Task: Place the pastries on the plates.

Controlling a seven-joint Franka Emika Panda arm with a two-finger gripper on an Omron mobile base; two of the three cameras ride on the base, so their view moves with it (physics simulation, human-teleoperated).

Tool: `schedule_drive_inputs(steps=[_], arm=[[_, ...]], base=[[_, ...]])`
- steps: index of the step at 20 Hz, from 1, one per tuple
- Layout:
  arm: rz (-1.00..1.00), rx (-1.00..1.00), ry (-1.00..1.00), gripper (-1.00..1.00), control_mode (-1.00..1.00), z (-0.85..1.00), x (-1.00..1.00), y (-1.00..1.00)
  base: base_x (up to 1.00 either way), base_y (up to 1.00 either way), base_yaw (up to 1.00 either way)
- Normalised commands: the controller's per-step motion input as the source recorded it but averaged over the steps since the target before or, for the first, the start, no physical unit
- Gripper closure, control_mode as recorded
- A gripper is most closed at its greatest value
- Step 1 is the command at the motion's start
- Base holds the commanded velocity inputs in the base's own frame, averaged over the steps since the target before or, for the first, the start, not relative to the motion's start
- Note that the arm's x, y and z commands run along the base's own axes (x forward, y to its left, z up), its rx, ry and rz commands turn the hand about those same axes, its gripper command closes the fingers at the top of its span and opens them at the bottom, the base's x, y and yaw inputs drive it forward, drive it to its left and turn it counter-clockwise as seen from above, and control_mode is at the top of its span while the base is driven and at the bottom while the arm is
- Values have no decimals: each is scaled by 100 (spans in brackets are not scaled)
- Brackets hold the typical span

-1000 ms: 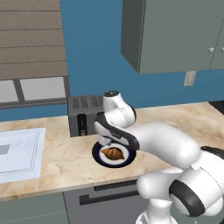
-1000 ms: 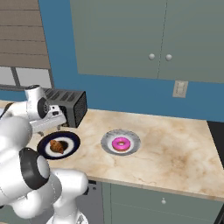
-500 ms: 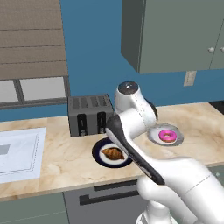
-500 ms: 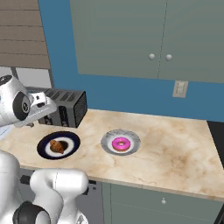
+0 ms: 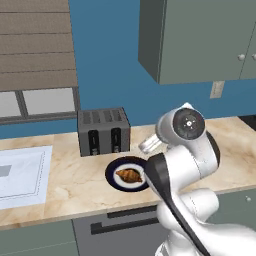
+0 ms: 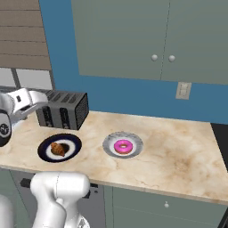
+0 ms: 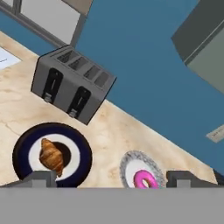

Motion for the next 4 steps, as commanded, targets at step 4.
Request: schedule_drive_inputs(steps=[4], arm=[[-3, 0, -34, -100, -100, 100, -13, -24]], base=[[0, 0, 0]])
